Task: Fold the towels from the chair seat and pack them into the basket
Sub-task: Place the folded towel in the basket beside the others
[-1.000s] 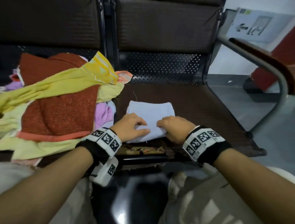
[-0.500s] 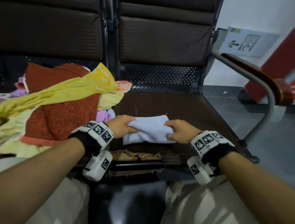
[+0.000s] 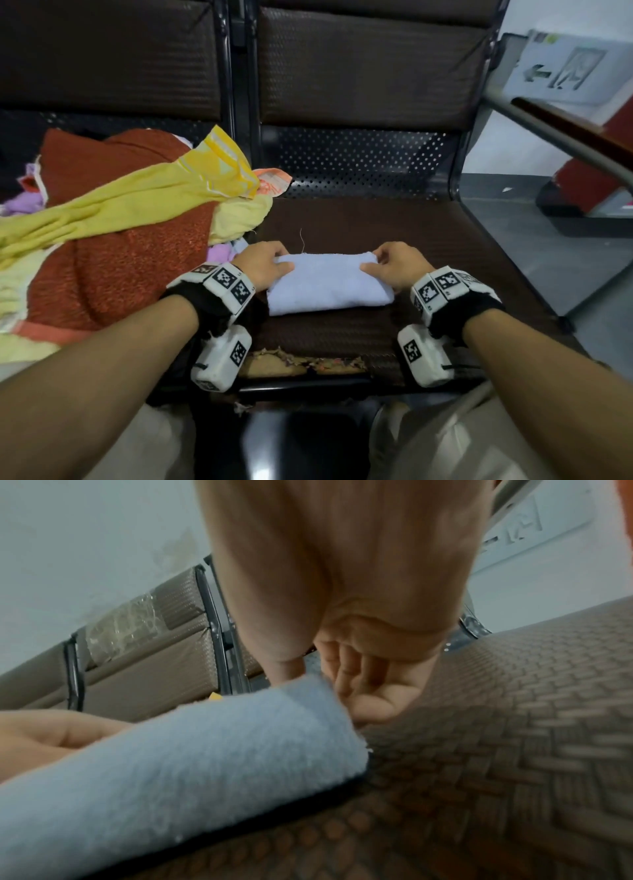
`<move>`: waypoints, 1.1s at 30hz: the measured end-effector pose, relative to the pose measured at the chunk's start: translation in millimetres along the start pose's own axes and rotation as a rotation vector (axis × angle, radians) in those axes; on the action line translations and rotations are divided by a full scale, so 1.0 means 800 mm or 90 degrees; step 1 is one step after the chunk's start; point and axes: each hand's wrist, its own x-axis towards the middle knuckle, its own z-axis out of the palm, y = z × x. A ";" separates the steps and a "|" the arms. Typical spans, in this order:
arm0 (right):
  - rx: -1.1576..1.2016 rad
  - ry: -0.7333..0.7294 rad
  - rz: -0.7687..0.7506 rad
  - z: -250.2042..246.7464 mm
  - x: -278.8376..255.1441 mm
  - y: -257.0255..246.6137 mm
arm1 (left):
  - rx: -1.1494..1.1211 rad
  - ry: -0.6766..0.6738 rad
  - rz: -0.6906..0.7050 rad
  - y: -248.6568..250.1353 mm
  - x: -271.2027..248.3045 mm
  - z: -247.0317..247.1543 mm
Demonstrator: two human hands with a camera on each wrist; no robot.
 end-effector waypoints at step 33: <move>0.304 0.291 -0.426 -0.202 -0.228 -0.022 | -0.195 -0.004 0.339 0.226 -0.141 -0.085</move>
